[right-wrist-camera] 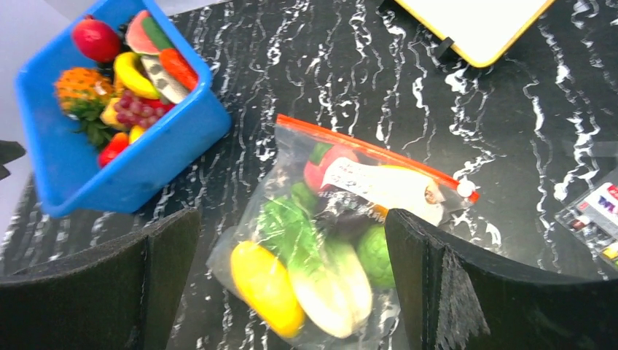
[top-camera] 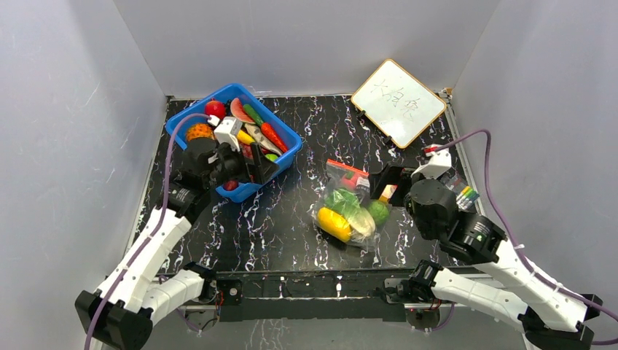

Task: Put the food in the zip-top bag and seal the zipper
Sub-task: Place the zipper food storage bag at the center of the board.

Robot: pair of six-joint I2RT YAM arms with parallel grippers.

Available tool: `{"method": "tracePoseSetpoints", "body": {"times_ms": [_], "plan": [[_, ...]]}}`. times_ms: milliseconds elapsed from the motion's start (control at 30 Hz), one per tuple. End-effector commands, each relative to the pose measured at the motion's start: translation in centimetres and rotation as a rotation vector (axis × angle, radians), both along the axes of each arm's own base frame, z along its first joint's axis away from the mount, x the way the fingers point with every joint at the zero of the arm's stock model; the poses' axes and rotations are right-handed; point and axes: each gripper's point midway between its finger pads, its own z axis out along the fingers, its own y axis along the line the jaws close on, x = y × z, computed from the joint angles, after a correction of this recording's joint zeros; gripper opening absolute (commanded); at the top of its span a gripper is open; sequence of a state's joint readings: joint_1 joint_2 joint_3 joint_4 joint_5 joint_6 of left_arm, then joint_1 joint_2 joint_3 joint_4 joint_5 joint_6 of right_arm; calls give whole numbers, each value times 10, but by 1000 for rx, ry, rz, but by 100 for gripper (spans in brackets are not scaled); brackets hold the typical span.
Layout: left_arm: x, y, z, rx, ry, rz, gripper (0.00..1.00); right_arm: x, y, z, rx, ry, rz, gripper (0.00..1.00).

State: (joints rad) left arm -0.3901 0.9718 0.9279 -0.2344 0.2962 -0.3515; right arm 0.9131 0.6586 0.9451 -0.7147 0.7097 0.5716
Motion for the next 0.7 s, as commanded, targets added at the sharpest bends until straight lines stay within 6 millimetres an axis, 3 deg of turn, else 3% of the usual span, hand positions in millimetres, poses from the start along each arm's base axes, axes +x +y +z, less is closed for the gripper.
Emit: {"method": "tracePoseSetpoints", "body": {"times_ms": [0, 300, 500, 667], "plan": [[-11, 3, 41, -67, -120, -2, 98, -13, 4, 35, 172, -11, 41, 98], [-18, 13, 54, -103, -113, 69, 98, -28, 1, 69, 304, -65, 93, 98], [-19, 18, 70, -136, -160, 101, 98, -28, -1, 69, 309, -72, 88, 98], [-20, 16, 65, -142, -141, 96, 98, -27, 2, 65, 306, -65, 92, 98]]}}
